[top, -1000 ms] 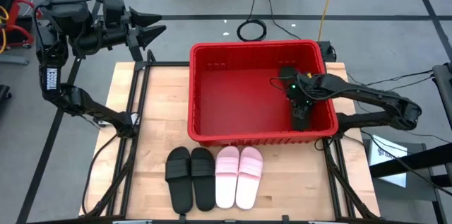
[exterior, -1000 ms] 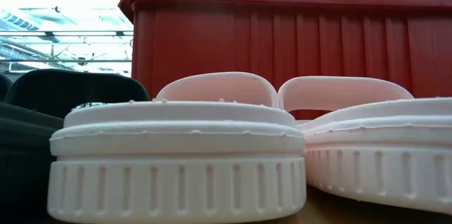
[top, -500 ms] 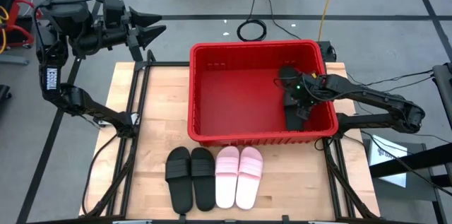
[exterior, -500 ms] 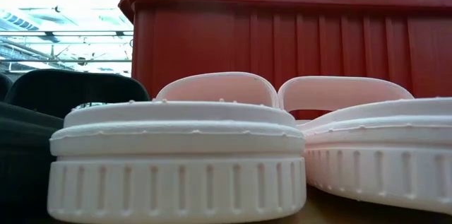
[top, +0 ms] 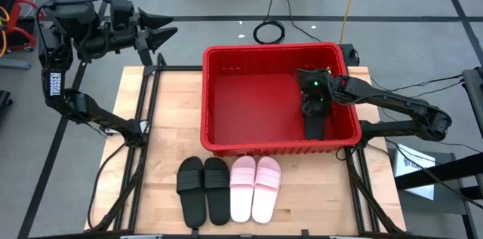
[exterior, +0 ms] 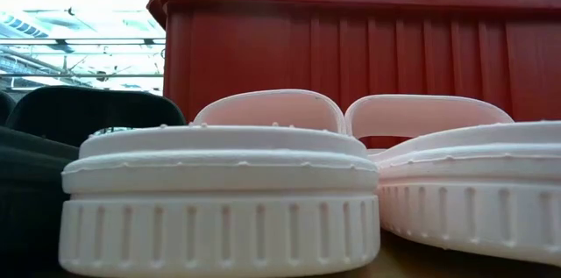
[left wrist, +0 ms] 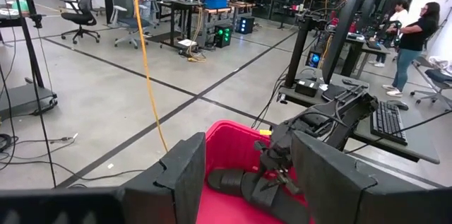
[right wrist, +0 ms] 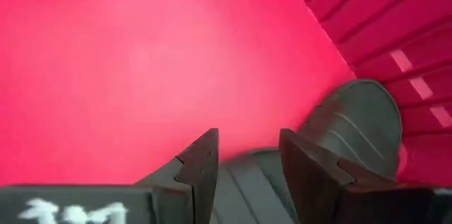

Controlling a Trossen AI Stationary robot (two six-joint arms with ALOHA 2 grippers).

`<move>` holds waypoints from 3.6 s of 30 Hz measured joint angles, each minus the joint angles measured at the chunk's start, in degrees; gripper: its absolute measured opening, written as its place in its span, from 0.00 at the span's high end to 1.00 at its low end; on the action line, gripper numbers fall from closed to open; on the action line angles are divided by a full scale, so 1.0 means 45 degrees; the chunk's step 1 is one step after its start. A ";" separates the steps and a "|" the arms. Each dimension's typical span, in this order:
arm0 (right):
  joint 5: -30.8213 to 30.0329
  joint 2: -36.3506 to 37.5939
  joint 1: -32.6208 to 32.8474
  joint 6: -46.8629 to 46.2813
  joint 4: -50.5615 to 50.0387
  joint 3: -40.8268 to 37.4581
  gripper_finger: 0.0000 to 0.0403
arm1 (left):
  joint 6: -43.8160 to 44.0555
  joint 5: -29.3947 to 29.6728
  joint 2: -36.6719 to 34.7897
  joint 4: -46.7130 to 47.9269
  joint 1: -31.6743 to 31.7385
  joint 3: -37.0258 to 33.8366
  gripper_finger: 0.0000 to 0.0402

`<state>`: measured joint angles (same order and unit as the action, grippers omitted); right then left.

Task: Pick and place slides into bin
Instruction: Put the black slipper into the red bin

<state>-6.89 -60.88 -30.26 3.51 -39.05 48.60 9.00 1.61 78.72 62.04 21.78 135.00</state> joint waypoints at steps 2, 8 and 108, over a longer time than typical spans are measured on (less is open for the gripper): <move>0.0647 -0.0227 -0.0095 -0.0545 0.0463 0.0000 0.65 | 0.0004 0.0000 0.0003 0.0001 0.0000 0.0000 0.49; 0.2651 -0.0163 -0.0006 -0.2660 0.3132 0.0000 0.65 | -0.0009 -0.0012 0.0001 0.0005 -0.0005 0.0000 0.49; -0.3092 0.0910 0.1826 0.2711 -0.3687 -0.1483 0.99 | -0.0471 -0.0330 0.0091 0.0632 -0.0012 0.0000 0.49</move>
<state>-20.81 -56.79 -22.04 15.70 -55.64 41.93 6.88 0.12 79.13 64.88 21.73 135.00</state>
